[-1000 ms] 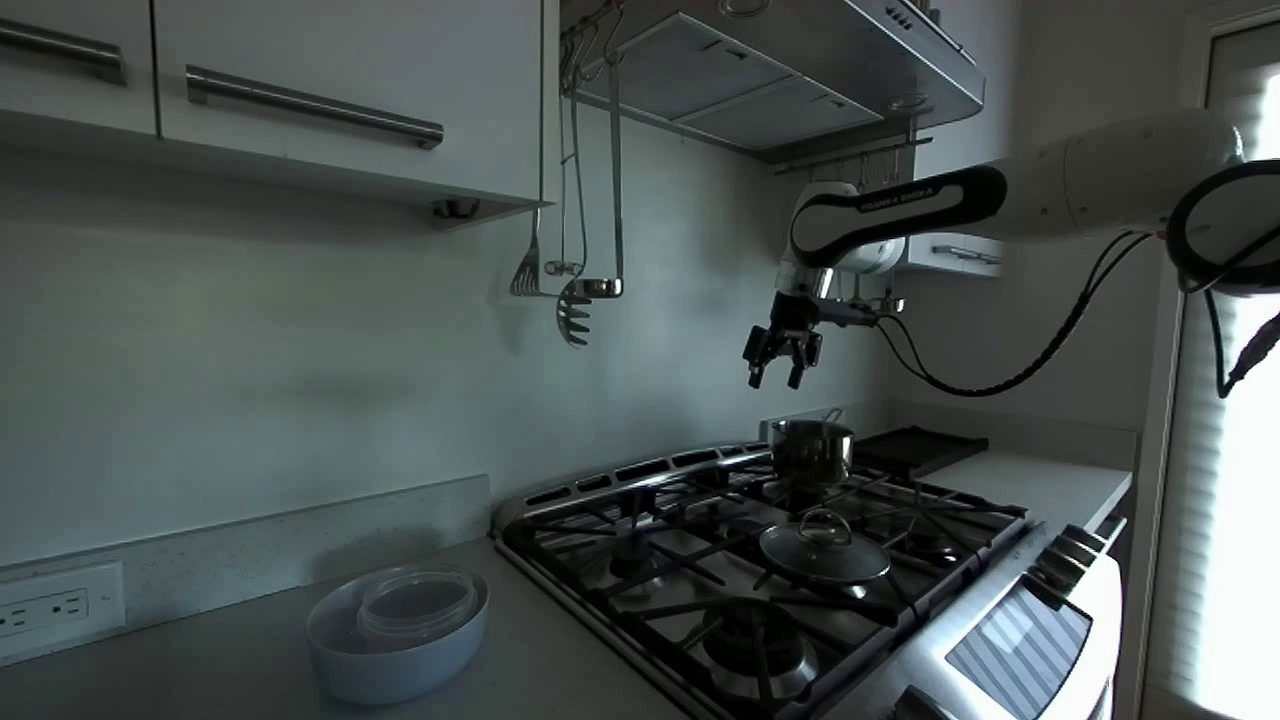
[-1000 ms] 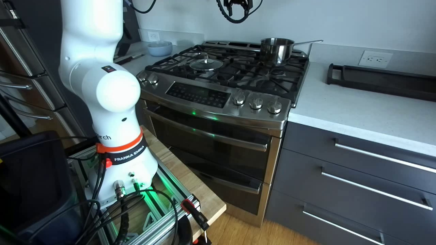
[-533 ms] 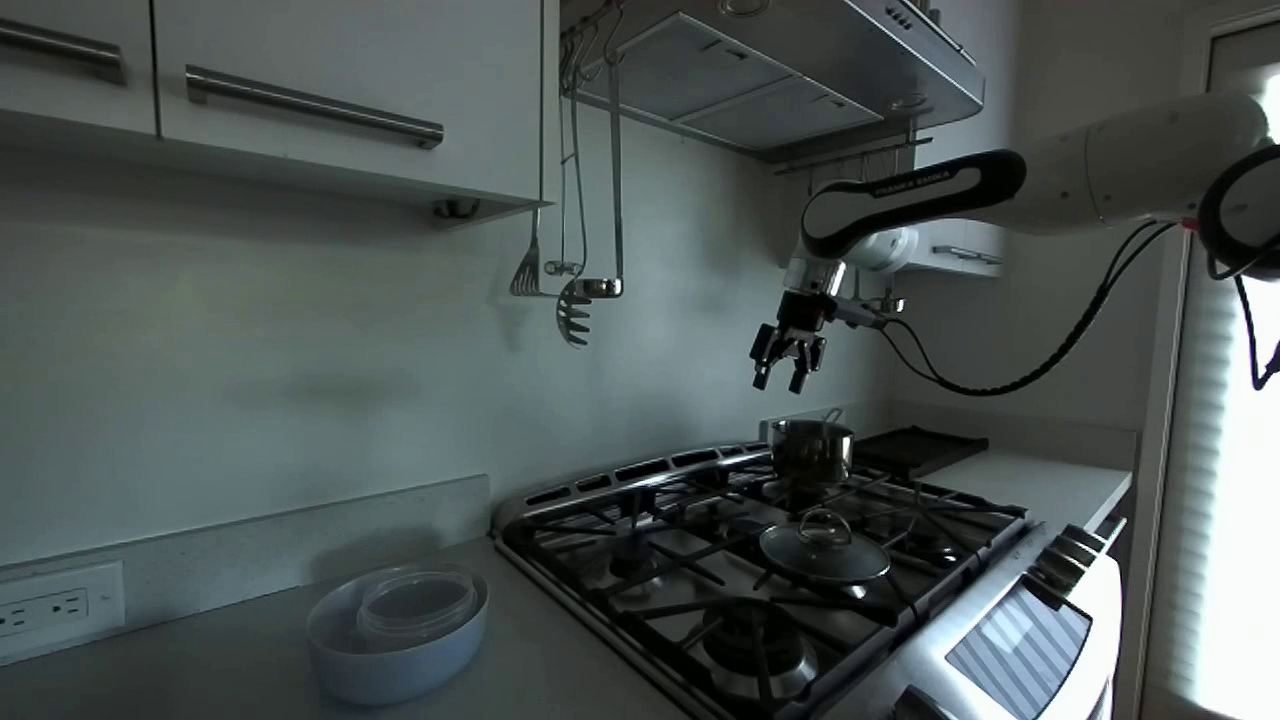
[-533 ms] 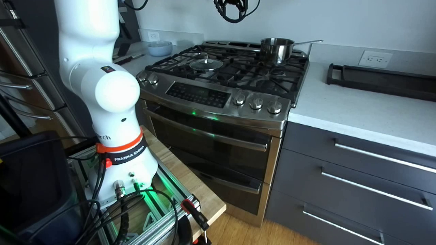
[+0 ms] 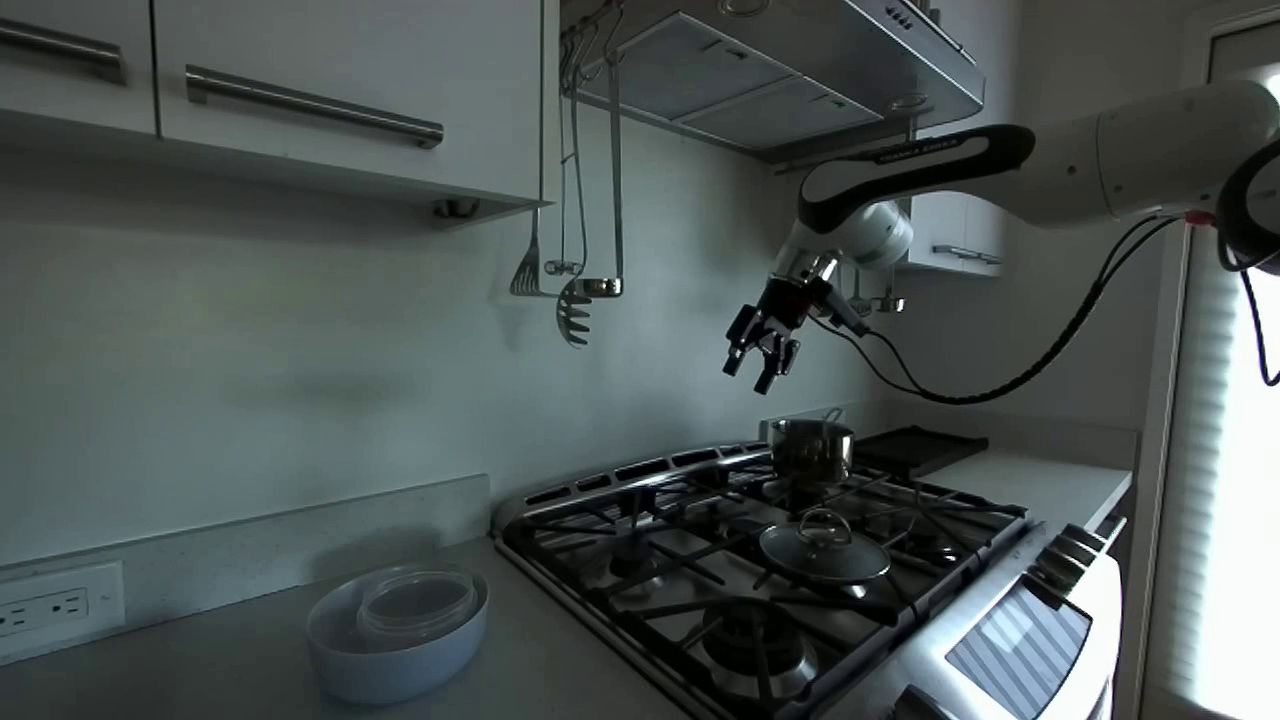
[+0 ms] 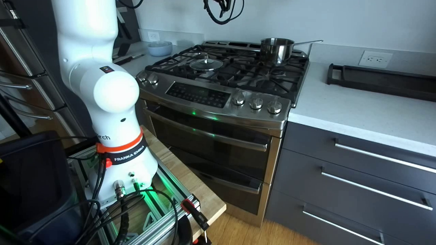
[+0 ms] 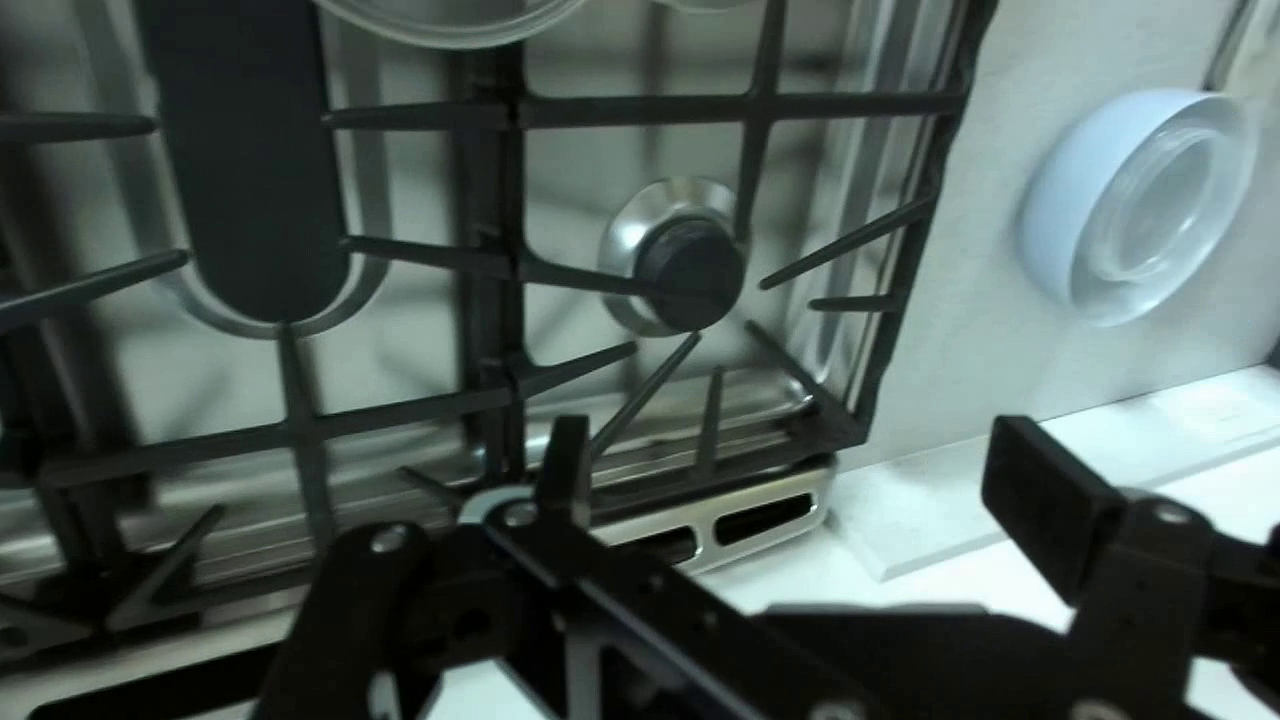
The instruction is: Move the pot to the top left corner of the stove then put the lid on the pot
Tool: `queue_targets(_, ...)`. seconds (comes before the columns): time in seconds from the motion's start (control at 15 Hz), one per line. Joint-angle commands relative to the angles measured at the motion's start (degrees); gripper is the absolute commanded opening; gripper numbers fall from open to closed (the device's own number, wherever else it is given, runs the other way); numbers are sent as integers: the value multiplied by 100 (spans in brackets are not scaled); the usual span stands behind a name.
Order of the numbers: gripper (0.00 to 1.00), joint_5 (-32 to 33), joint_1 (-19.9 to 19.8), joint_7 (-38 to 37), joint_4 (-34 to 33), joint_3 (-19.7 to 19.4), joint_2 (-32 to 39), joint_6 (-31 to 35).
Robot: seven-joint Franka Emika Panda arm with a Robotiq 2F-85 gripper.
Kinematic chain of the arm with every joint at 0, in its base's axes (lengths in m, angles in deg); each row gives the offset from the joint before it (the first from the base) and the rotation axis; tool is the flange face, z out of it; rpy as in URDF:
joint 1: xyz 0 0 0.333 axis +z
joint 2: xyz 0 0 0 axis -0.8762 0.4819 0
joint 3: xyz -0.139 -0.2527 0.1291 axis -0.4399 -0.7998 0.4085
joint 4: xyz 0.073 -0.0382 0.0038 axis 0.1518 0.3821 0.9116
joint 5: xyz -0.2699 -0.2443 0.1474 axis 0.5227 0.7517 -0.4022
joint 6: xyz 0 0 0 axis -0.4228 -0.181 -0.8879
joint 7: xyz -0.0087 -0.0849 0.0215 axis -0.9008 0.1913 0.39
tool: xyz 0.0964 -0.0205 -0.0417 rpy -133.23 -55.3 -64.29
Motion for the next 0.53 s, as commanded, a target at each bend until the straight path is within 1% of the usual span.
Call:
queue_targets(0.0,100,-451,-133,506,836,102,-626,-398)
queue_targets(0.33,100,-238,-76,891,1667,1,-1152,-867)
queue_targets(0.47,100,-40,-34,884,1976,-21,-1292,-813)
